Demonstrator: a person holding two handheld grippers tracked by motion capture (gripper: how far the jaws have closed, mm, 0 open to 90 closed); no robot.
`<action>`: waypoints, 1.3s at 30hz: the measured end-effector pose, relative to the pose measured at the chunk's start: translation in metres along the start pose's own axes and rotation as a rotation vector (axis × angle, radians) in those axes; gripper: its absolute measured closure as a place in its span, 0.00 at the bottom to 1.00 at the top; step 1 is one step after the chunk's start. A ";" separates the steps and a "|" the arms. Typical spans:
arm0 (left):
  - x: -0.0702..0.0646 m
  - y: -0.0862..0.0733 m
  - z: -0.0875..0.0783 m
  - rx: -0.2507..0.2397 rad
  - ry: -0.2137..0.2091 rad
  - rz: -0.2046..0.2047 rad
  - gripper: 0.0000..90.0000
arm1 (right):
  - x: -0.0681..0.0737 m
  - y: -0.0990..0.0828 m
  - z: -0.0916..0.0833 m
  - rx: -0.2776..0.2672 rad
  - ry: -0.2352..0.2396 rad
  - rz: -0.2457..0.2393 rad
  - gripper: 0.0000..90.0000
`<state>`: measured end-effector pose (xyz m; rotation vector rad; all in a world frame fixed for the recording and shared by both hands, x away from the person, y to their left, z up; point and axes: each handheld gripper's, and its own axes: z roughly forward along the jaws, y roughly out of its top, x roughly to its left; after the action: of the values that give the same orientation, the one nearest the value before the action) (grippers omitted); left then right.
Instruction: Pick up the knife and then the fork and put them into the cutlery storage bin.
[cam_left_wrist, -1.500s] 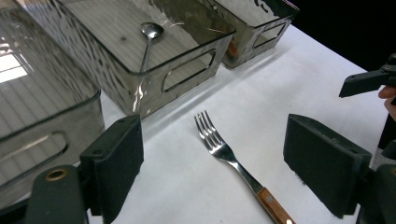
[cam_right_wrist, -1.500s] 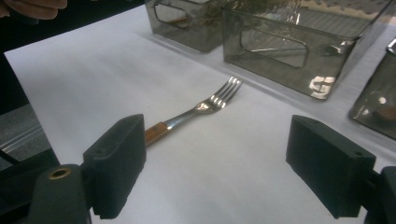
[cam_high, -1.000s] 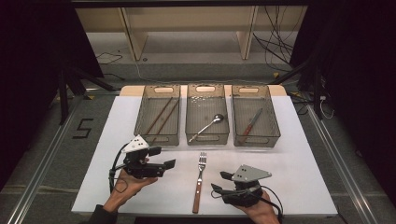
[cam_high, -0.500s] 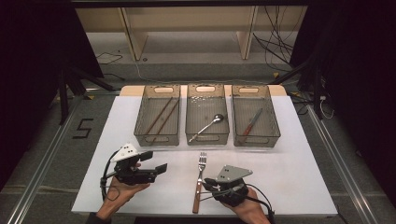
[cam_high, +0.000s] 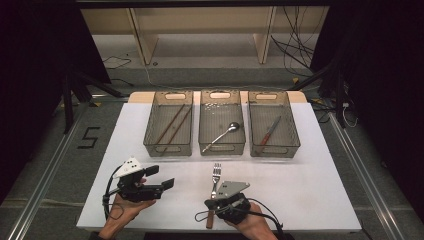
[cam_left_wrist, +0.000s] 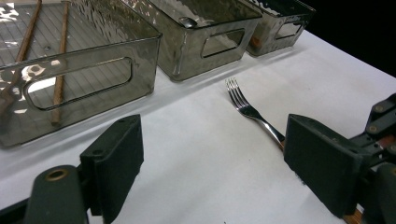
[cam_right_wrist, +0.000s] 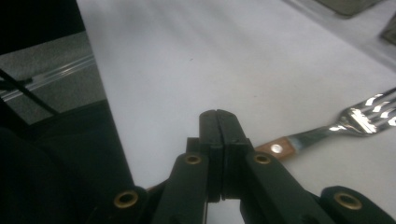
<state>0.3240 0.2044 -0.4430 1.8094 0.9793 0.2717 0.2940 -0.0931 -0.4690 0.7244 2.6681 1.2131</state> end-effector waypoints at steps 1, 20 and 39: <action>0.000 0.000 0.000 0.000 0.000 0.001 0.22 | 0.002 0.000 0.002 0.008 0.010 -0.003 1.00; 0.000 -0.001 0.001 0.007 -0.001 0.007 0.22 | 0.010 -0.005 0.020 0.123 0.055 -0.042 1.00; -0.001 -0.001 0.003 0.015 0.000 0.011 0.22 | -0.020 -0.024 -0.016 0.204 -0.072 -0.010 1.00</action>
<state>0.3241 0.2018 -0.4449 1.8288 0.9741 0.2724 0.2981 -0.1268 -0.4776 0.7654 2.7581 0.9029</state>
